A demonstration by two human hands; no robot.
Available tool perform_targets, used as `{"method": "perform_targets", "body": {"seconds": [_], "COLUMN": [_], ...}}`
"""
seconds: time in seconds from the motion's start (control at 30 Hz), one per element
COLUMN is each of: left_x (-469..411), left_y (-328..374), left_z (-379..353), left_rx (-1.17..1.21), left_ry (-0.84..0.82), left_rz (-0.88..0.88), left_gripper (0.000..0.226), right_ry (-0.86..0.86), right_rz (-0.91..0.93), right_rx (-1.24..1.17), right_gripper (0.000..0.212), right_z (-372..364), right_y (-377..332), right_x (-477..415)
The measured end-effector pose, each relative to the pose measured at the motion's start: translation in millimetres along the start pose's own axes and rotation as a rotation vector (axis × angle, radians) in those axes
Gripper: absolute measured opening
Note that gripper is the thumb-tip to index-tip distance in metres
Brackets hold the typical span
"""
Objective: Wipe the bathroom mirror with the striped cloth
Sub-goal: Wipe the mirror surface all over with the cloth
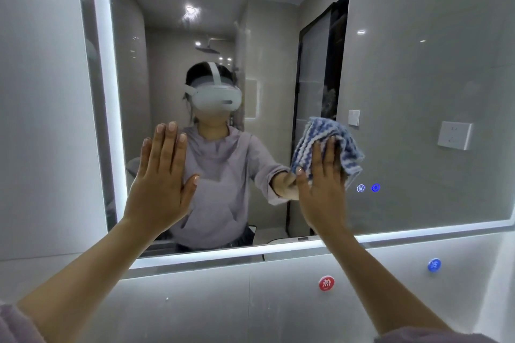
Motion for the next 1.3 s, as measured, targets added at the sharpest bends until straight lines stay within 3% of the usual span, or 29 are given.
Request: {"method": "perform_targets", "body": {"seconds": [0.17, 0.4, 0.57, 0.73, 0.87, 0.97, 1.17, 1.3], "left_x": [0.1, -0.7, -2.4, -2.1, -2.3, -2.2, -1.8, -1.5], "left_y": [-1.1, 0.7, 1.9, 3.3, 3.7, 3.5, 3.3, 3.6], "left_z": [-3.4, 4.0, 11.0, 13.2, 13.6, 13.4, 13.3, 14.1], "left_rx": [0.001, 0.007, 0.014, 0.012, 0.007, 0.01, 0.01, 0.012], "left_ry": [0.007, -0.038, -0.082, -0.109, -0.138, -0.141, -0.146, -0.145], "left_rz": [-0.007, -0.009, -0.003, -0.002, -0.001, 0.0, -0.003, -0.013], "left_gripper": [0.072, 0.072, 0.072, 0.071, 0.071, 0.072, 0.073, 0.074], "right_ry": [-0.151, -0.243, -0.22, -0.016, 0.041, 0.028, -0.082, -0.167], "right_rz": [0.241, 0.273, 0.006, -0.28, -0.46, -0.358, 0.063, 0.152], "right_rx": [0.054, 0.038, 0.109, 0.042, -0.02, 0.009, 0.016, -0.008], "right_gripper": [0.057, 0.054, 0.059, 0.068, 0.072, 0.069, 0.055, 0.054], "right_z": [-42.9, -43.5, -20.3, 15.8, 16.9, 7.1, -27.3, -37.4], "right_y": [-20.6, -17.8, 23.3, 75.7, 85.7, 60.6, -4.6, -14.3], "right_x": [84.6, 105.2, 67.5, 40.2, 38.2, 46.4, 80.3, 95.1]}}
Point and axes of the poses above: each hand's wrist, its own x-axis away from the middle knuckle, its own z-axis out of the back of the hand, y = z × x, the point moved 6 cm from there along -x, towards the middle knuckle, and after that the axes turned 12 degrees about -x, right-handed, at the moved point
